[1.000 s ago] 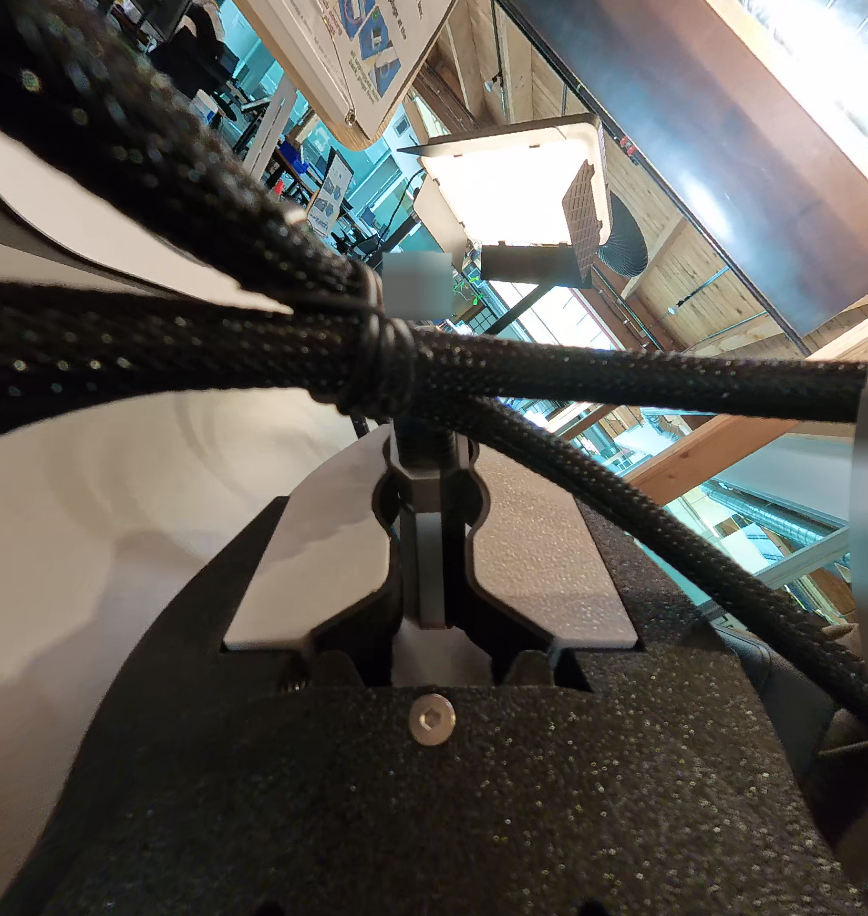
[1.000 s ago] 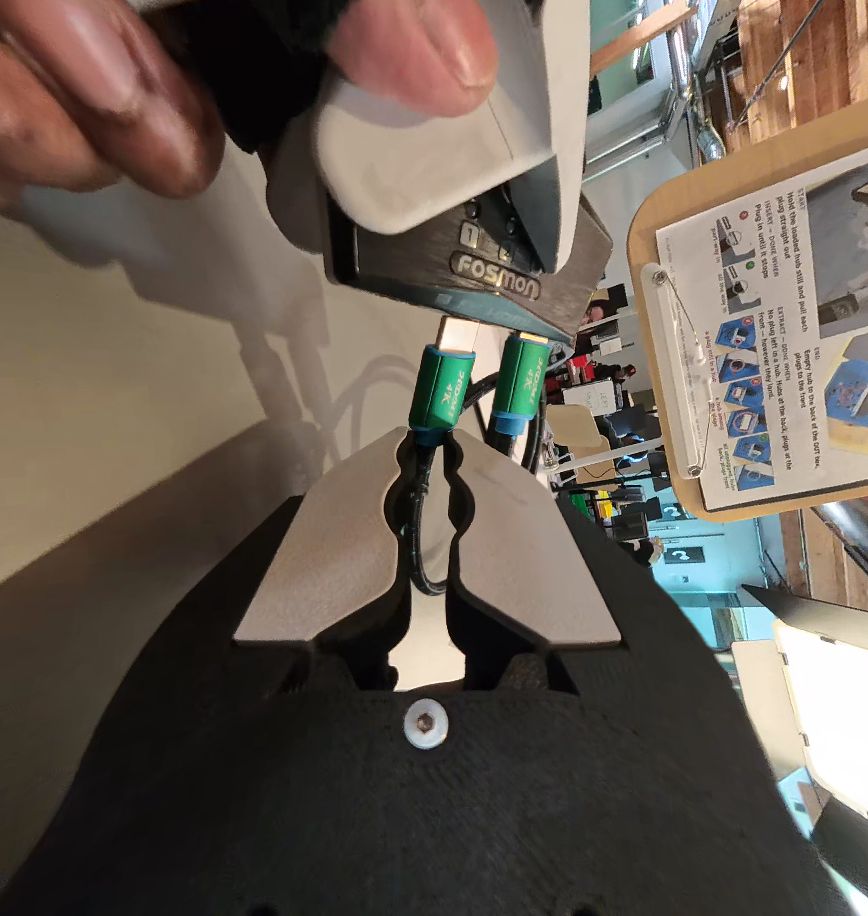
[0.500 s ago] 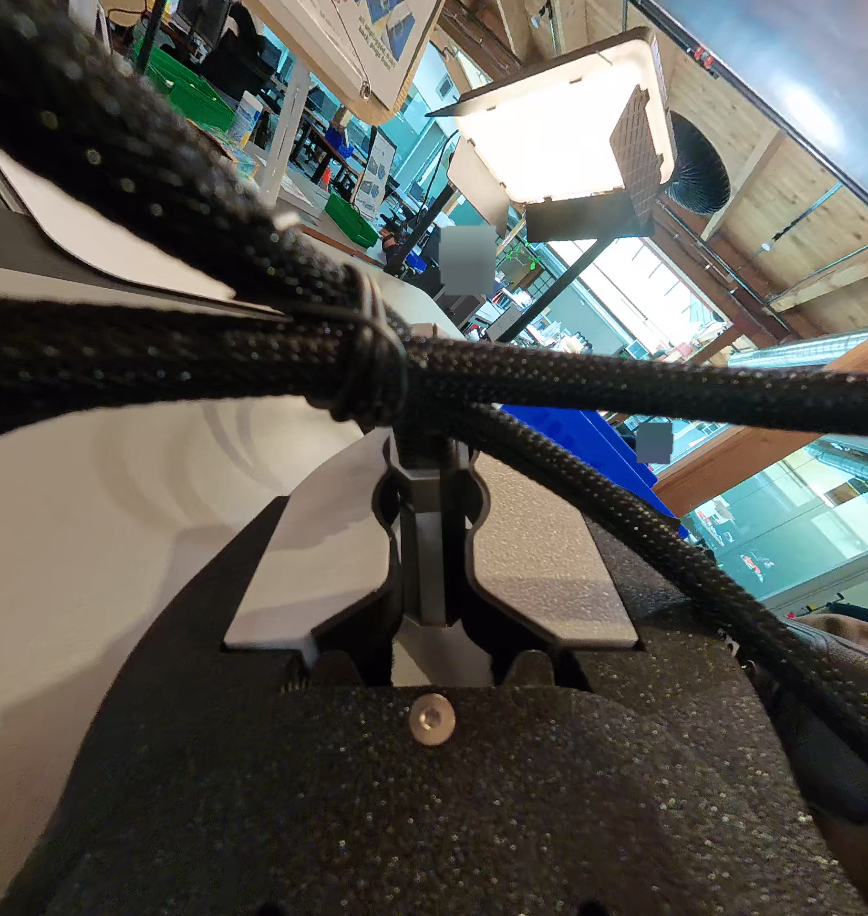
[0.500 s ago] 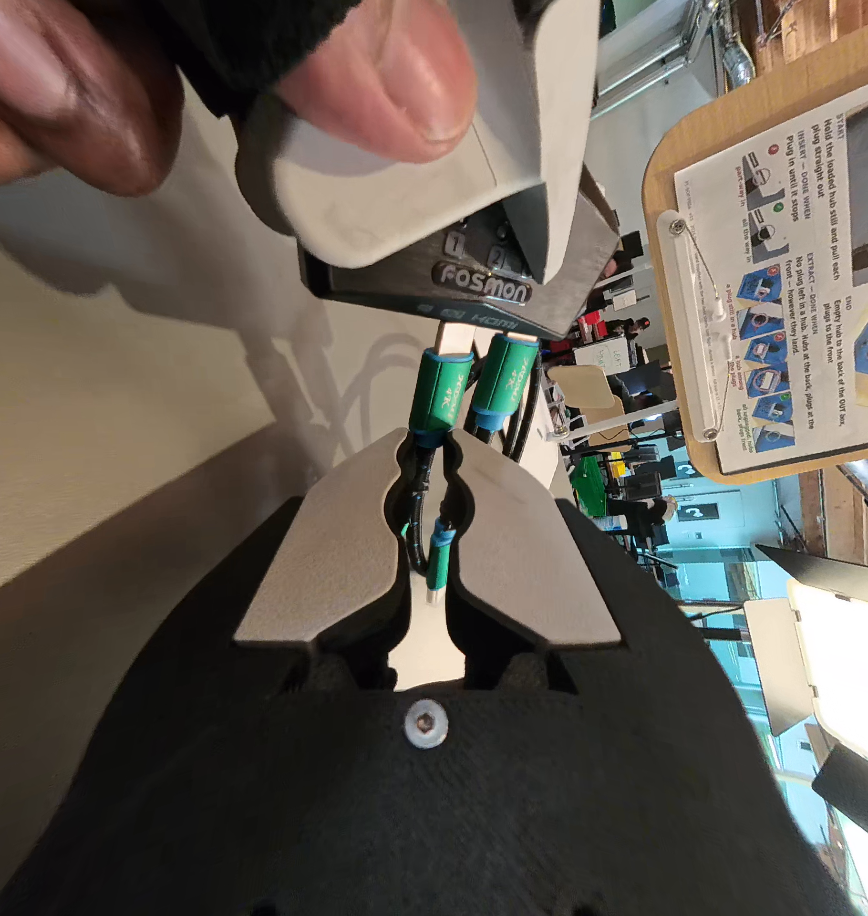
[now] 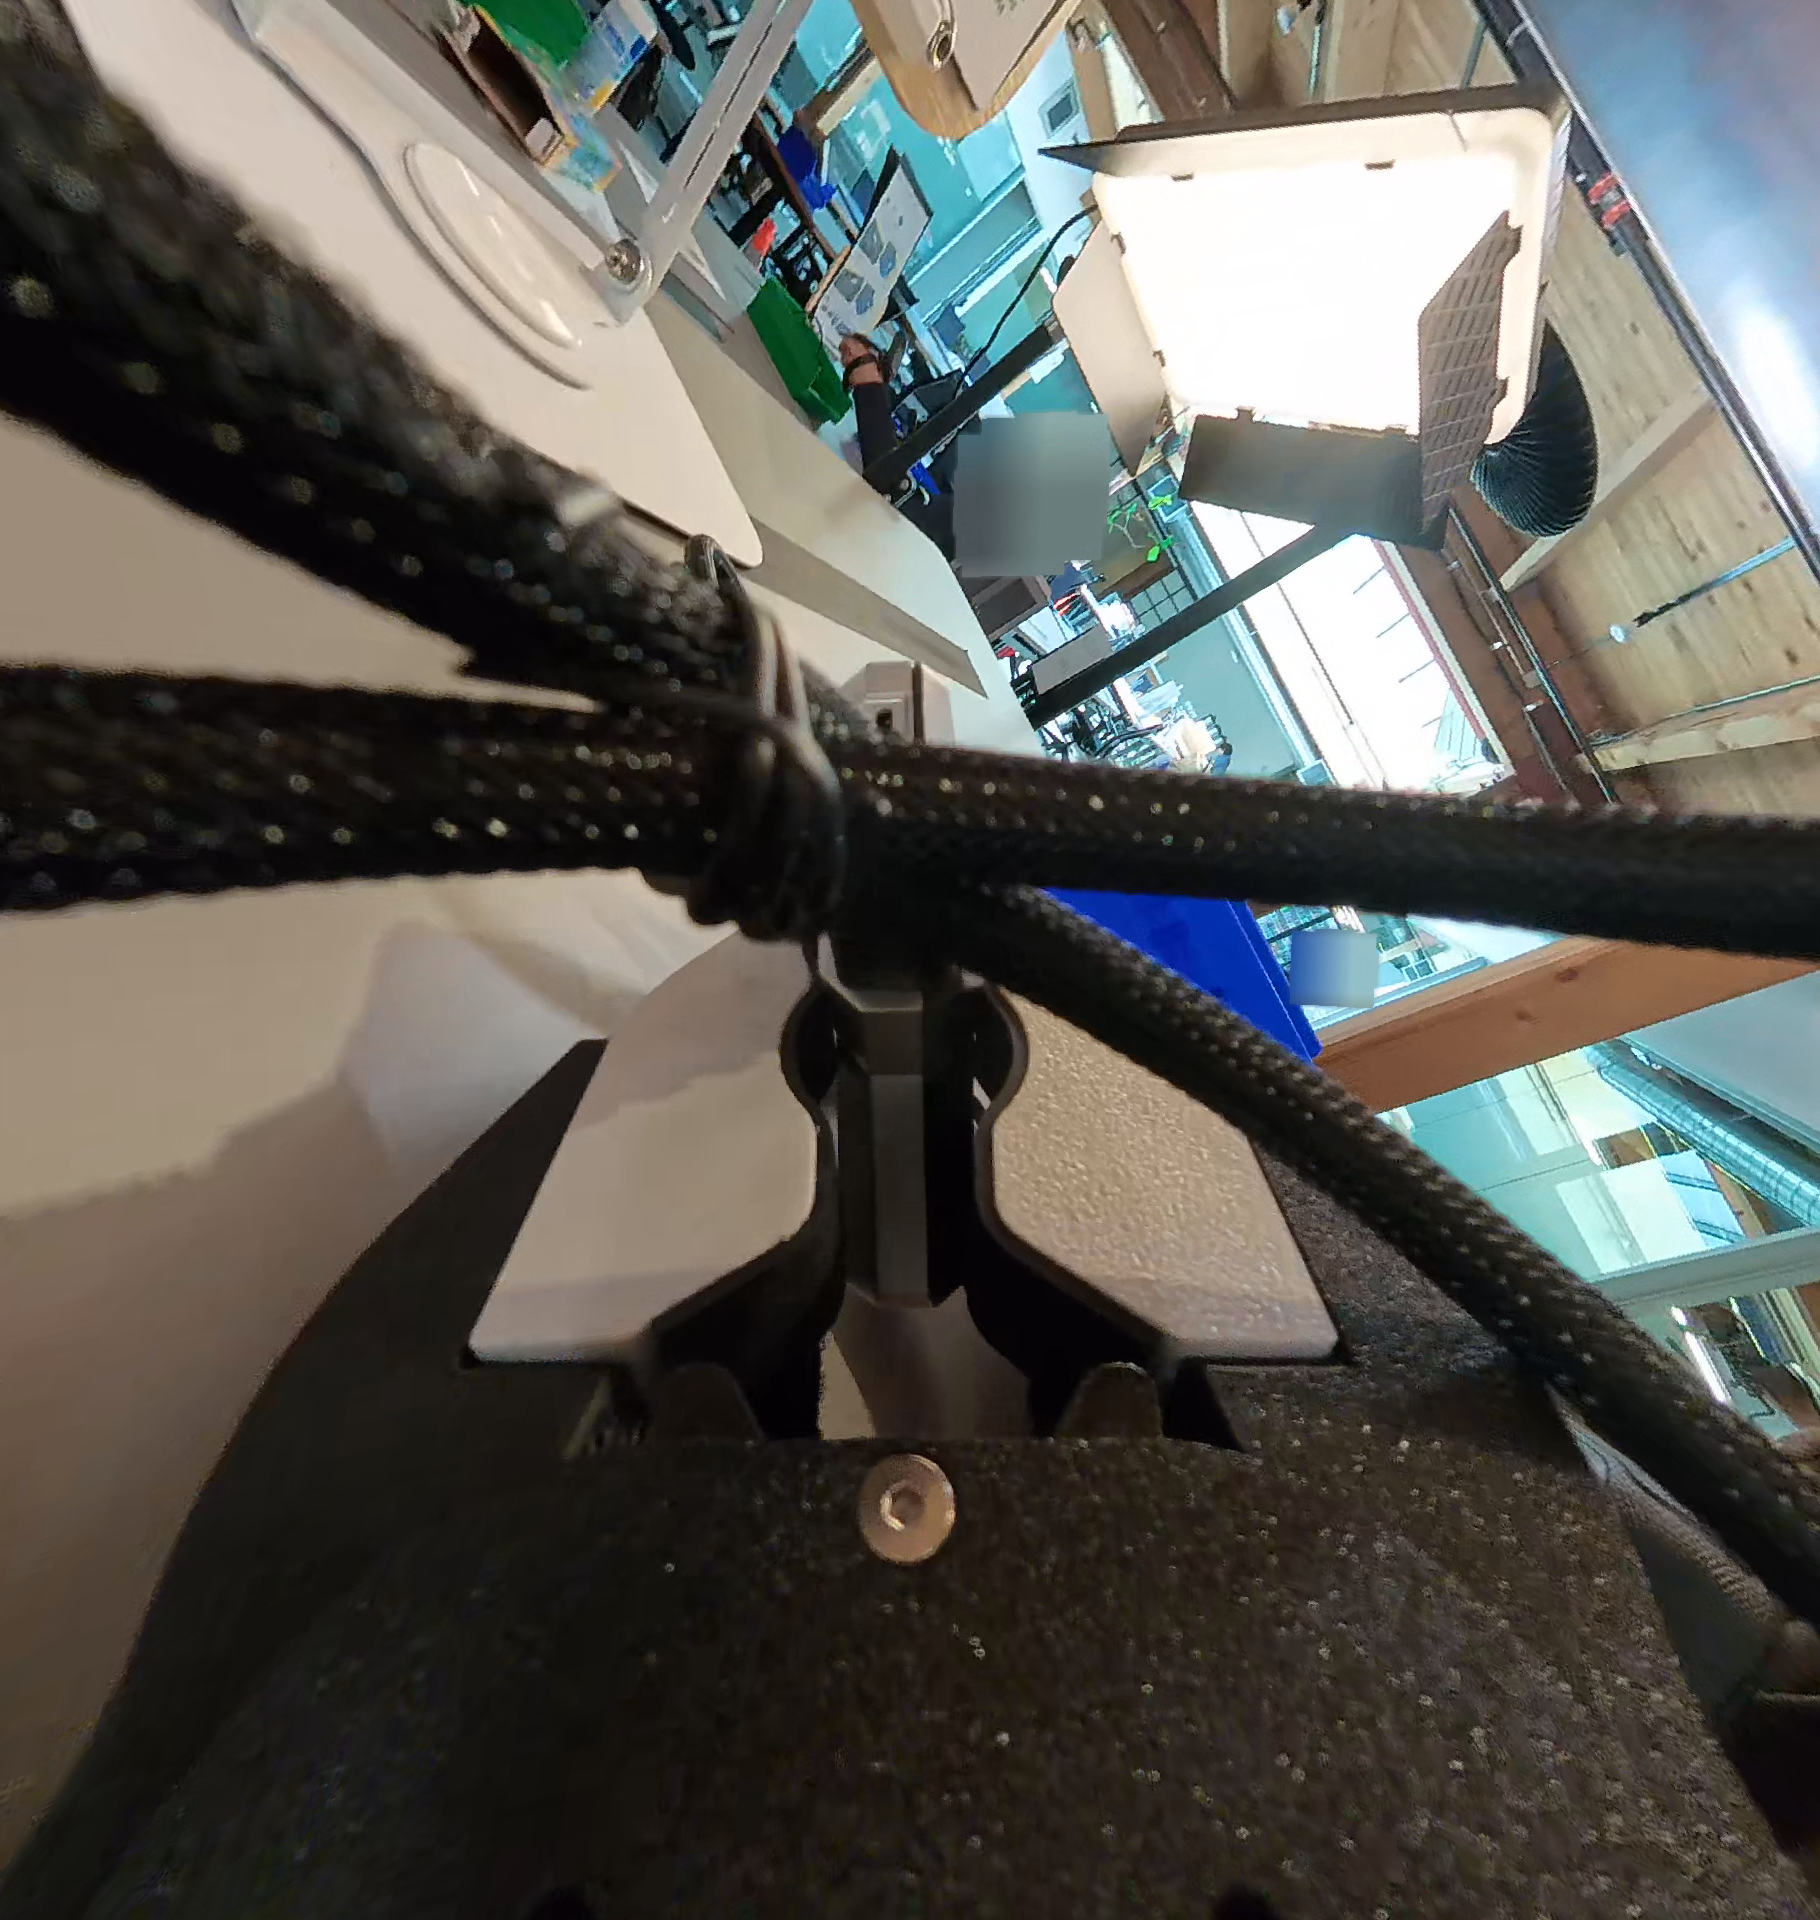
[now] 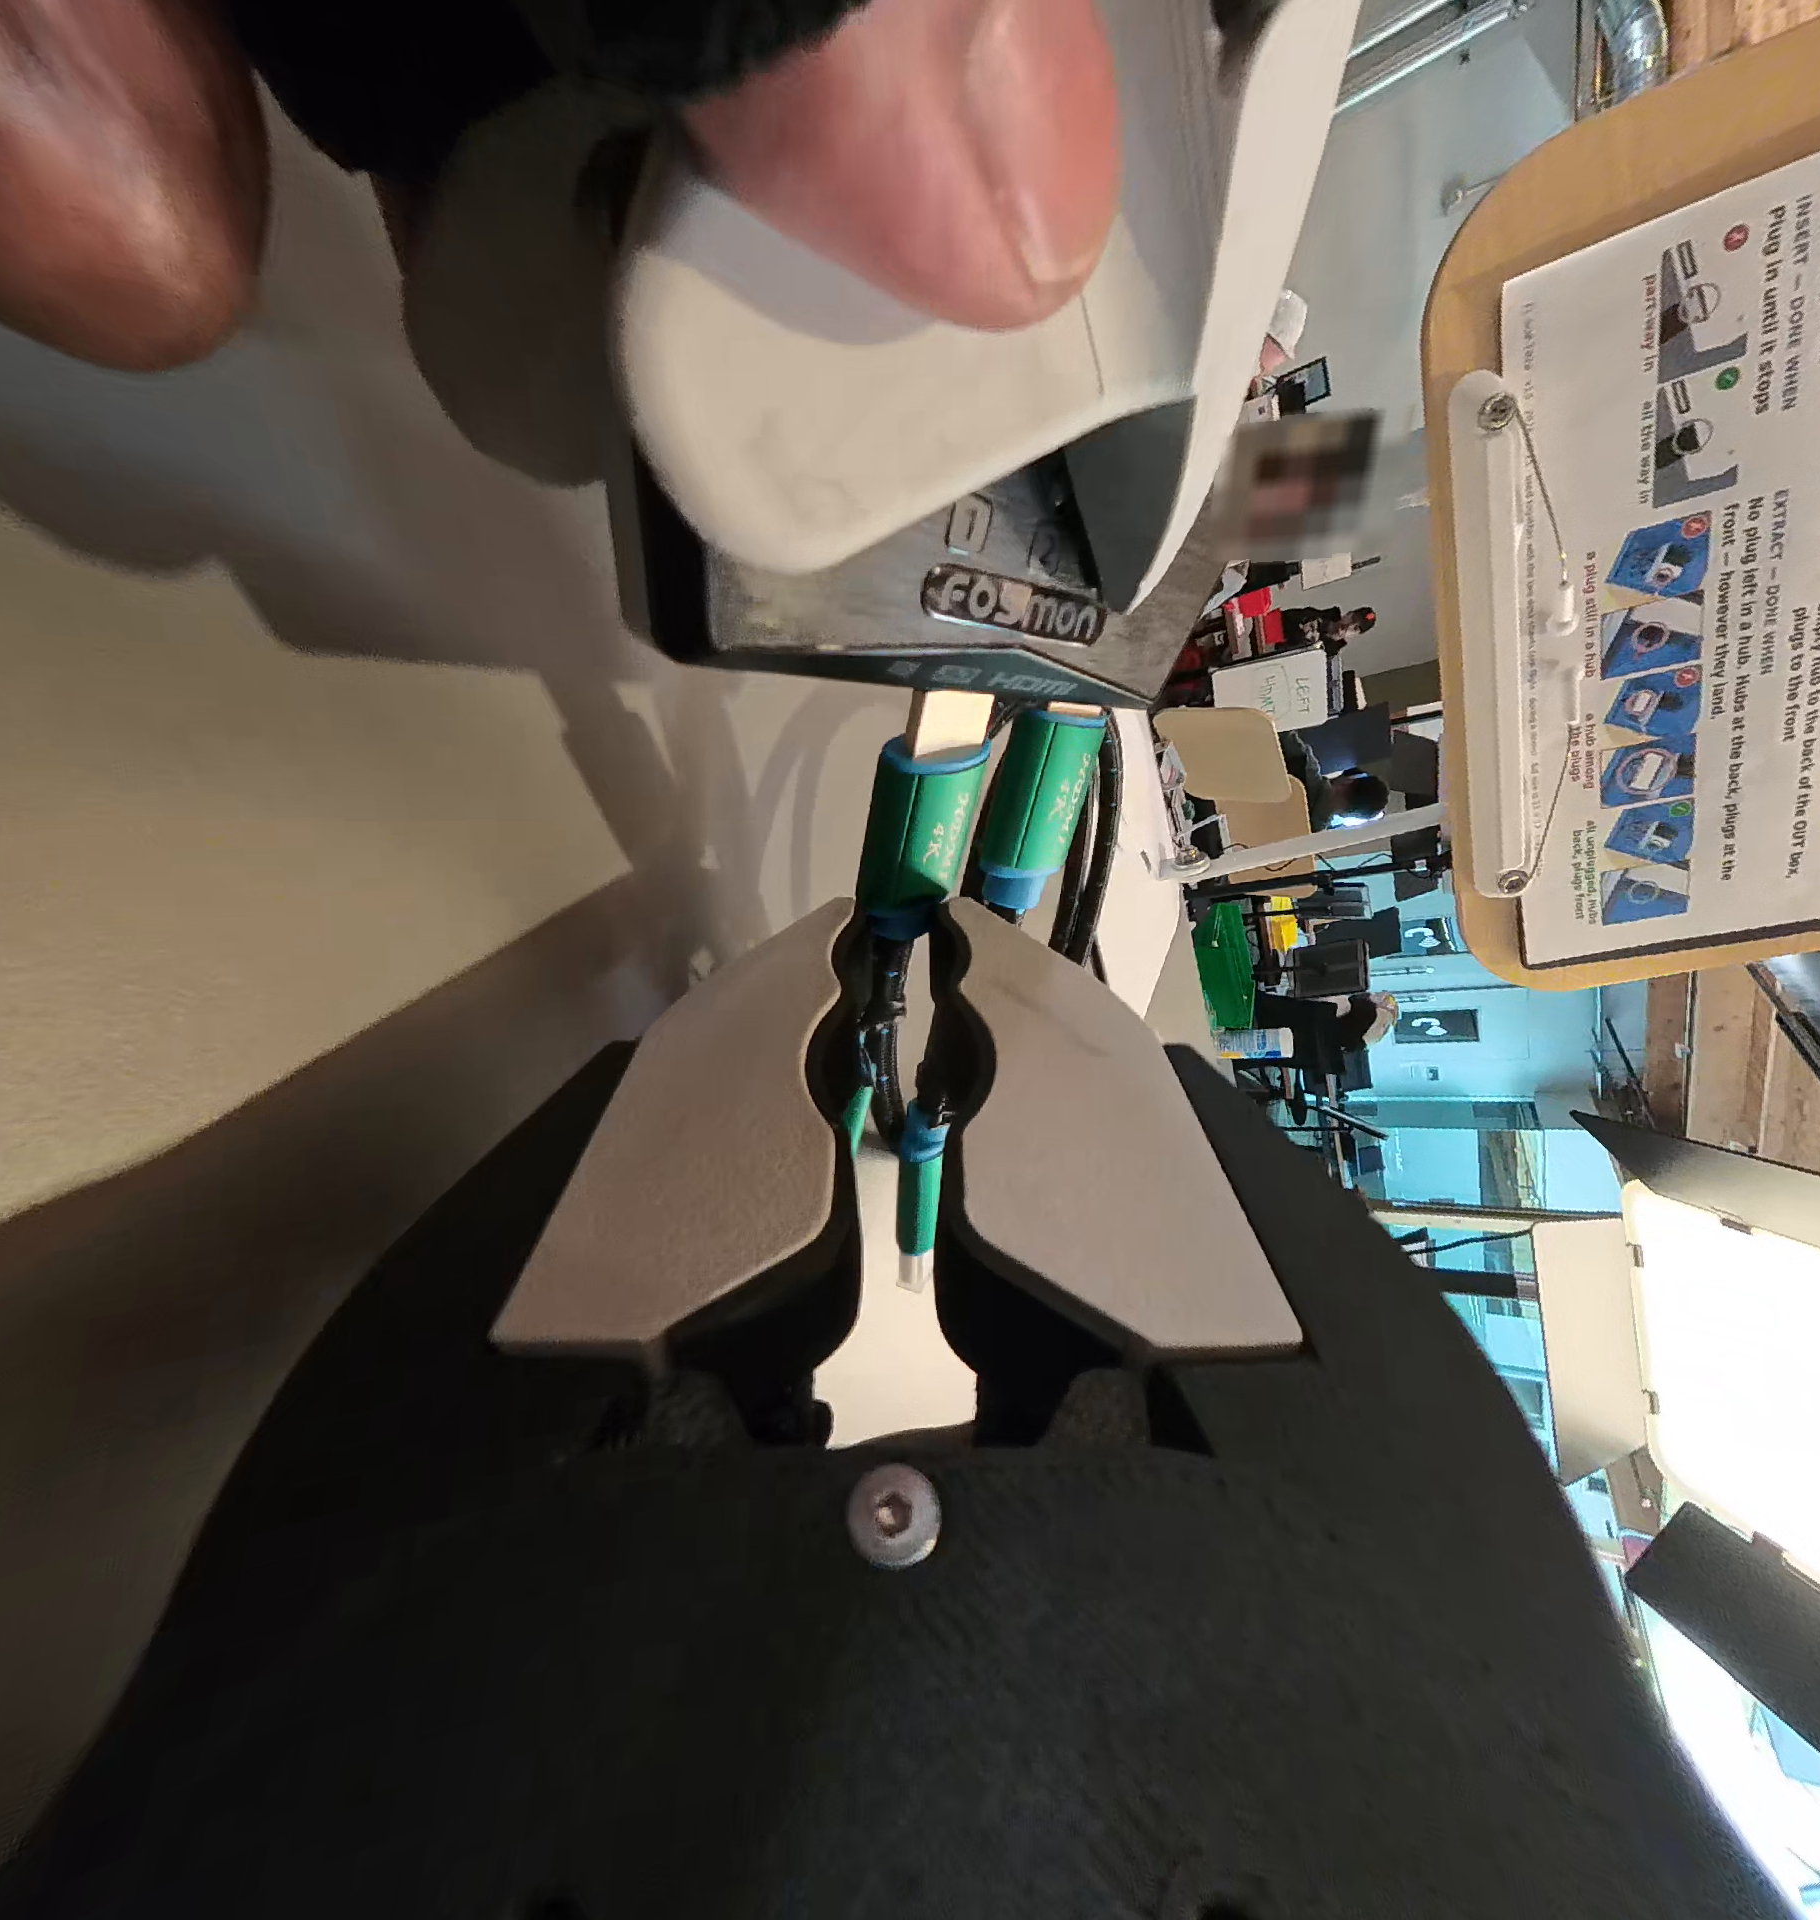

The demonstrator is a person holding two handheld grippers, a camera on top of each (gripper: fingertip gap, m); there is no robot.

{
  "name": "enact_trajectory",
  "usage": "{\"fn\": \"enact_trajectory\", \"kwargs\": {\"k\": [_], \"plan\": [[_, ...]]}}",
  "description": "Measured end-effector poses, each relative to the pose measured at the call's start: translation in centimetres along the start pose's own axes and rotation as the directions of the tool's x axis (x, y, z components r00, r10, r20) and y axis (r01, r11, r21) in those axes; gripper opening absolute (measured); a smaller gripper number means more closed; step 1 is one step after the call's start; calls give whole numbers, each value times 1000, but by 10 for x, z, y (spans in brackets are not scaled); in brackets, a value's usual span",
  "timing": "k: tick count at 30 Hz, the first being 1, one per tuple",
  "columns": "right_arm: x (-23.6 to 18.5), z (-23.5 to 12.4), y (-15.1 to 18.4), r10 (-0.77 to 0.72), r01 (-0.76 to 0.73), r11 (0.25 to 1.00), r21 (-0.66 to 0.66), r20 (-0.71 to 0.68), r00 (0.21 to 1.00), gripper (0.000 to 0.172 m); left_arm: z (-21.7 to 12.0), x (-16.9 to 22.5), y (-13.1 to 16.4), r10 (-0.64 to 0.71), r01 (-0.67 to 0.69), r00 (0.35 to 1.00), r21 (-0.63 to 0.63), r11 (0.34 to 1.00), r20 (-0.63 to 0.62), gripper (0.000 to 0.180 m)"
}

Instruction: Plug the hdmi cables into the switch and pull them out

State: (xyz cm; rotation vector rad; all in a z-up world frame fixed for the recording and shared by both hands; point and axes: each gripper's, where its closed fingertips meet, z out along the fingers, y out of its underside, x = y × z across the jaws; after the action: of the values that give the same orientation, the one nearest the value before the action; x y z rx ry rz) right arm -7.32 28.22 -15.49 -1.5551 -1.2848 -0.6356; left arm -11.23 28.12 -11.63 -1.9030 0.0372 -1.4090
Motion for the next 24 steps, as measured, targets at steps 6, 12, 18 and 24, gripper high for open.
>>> {"fn": "enact_trajectory", "kwargs": {"k": [6, 12, 18, 24], "plan": [[-3, 1, 1, 17, -16, 1000, -16, 11, 1000, 9, -1, 0, 4, 32, -31, 998, -33, 999, 47, 21], [-4, 0, 2, 80, -80, 997, -24, 30, 996, 9, 2, -1, 2, 25, -25, 999, 12, 1000, 29, 23], [-4, -1, 0, 163, -162, 987, -11, 54, 985, 9, 3, 2, -1, 56, -57, 998, 36, 998, 19, 21], [-7, 1, 3, 299, -298, 954, -33, 112, 948, 10, 7, 1, 1, 97, -99, 994, 36, 994, 43, 23]]}}
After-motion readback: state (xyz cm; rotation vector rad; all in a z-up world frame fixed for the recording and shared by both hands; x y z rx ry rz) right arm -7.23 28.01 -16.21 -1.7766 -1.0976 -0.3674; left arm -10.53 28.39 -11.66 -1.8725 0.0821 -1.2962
